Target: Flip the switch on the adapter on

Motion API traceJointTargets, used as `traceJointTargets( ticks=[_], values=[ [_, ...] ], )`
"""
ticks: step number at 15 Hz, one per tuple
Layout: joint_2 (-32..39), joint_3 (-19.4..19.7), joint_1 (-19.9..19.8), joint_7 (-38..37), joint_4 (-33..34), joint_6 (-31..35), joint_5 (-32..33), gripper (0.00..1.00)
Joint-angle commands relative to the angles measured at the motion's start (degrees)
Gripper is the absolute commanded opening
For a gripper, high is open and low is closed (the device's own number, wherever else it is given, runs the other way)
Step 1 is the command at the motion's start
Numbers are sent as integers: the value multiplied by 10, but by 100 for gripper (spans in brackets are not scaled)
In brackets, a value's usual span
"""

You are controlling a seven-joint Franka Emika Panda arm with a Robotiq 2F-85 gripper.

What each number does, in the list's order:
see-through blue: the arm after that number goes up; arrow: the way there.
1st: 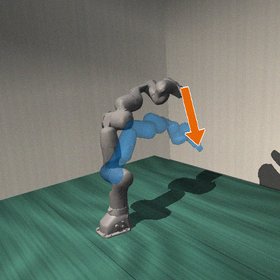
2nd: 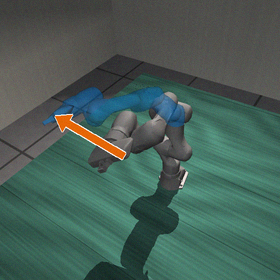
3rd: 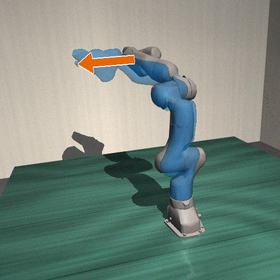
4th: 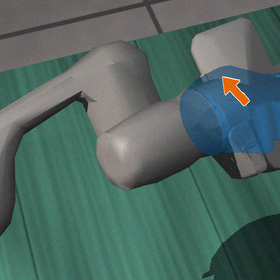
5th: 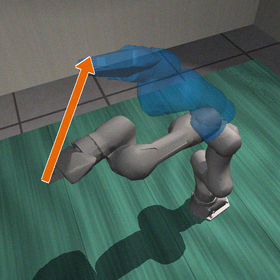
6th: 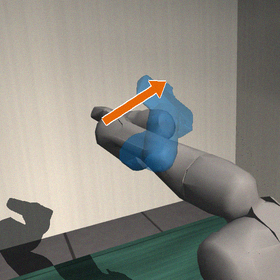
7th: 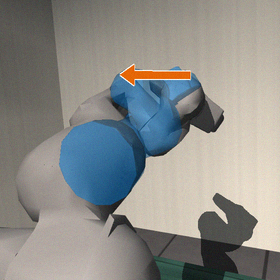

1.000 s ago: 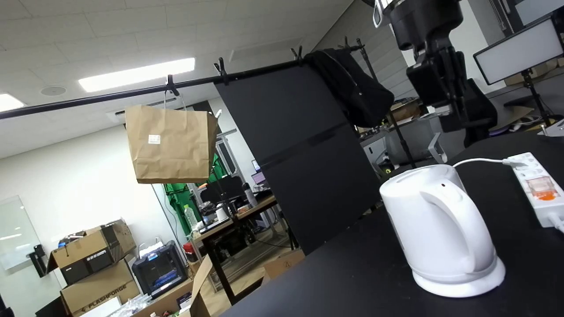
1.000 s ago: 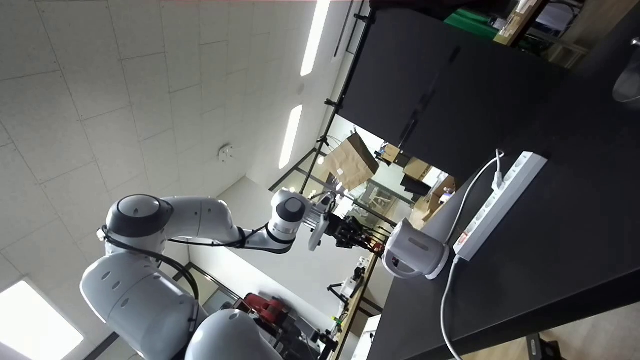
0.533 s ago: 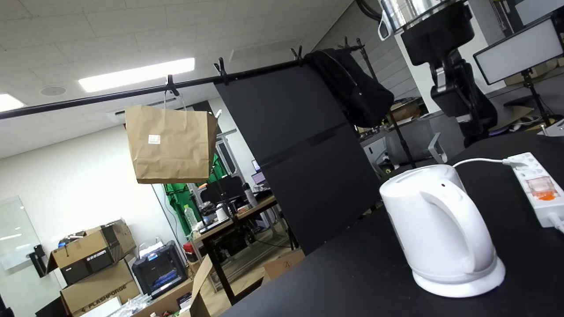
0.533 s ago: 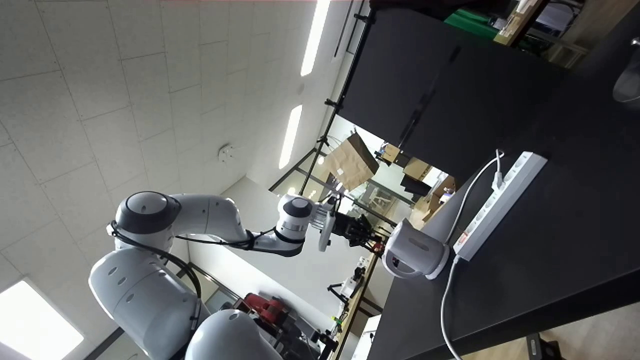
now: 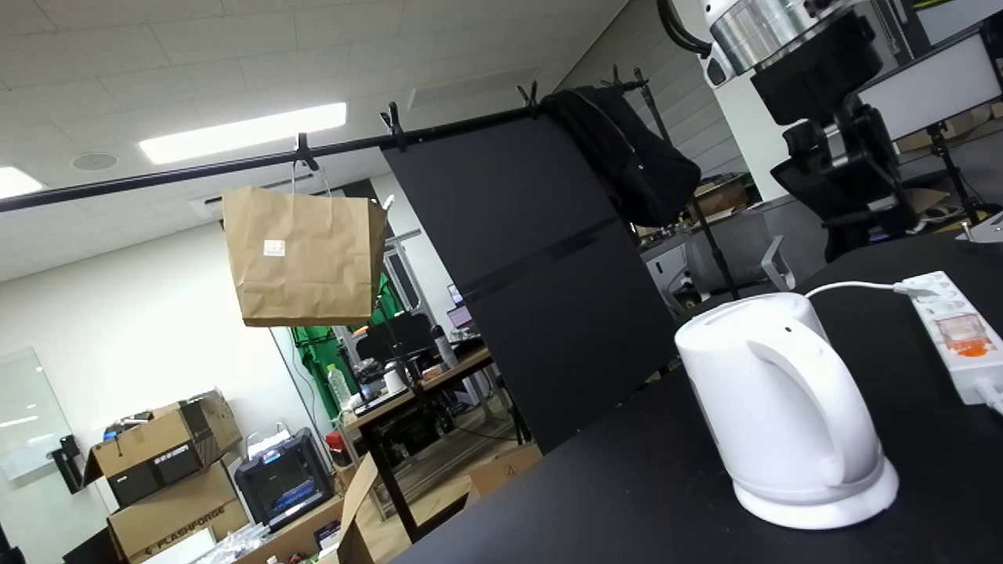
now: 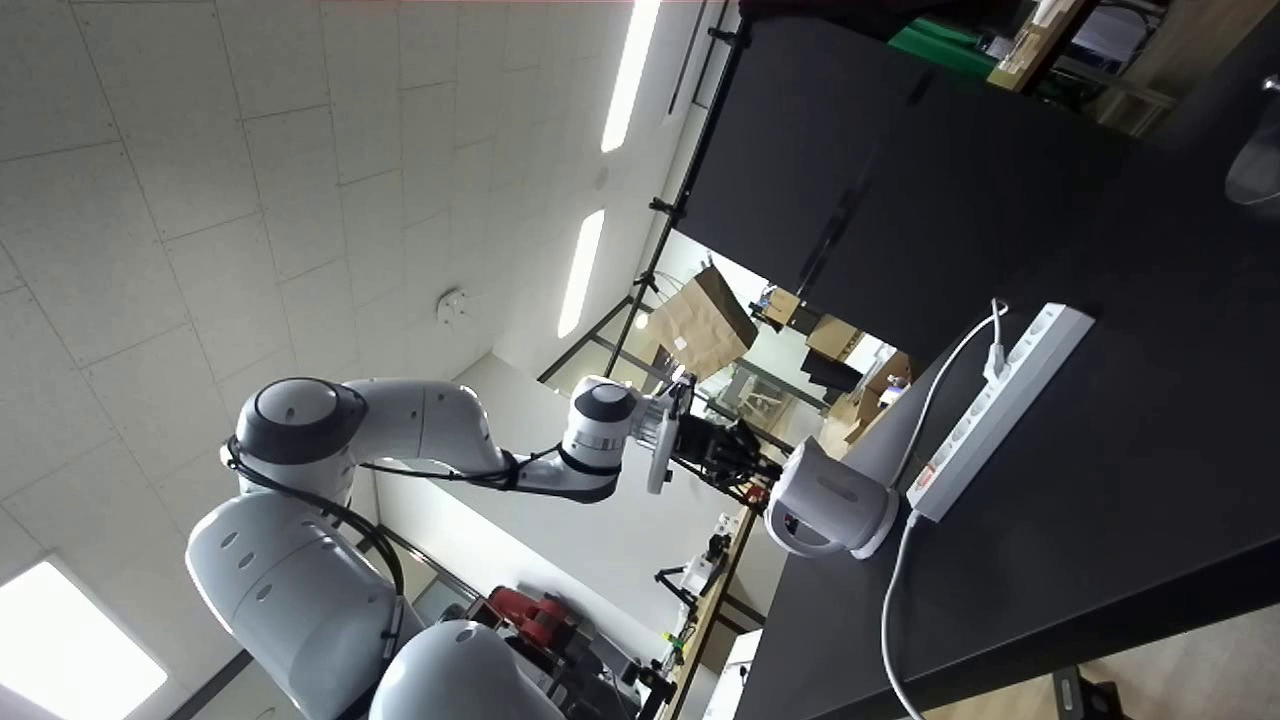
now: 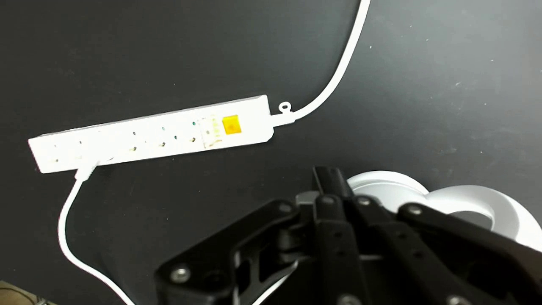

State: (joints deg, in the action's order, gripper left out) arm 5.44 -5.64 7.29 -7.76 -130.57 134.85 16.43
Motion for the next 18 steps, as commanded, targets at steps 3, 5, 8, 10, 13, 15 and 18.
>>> traceJointTargets(
  ticks=[3,5,8,10,13,15,18],
  values=[
    [2,0,1,1,3,-2,-1,1],
    [2,1,1,1,3,-3,-1,1],
    [2,1,1,1,3,-3,-1,1],
    [6,2,-1,9,4,-5,0,0],
    [21,18,-14,15,18,-14,9,0],
    [40,30,-29,49,41,-30,-6,0],
    [61,49,-59,130,73,-41,-25,0]
  ],
)
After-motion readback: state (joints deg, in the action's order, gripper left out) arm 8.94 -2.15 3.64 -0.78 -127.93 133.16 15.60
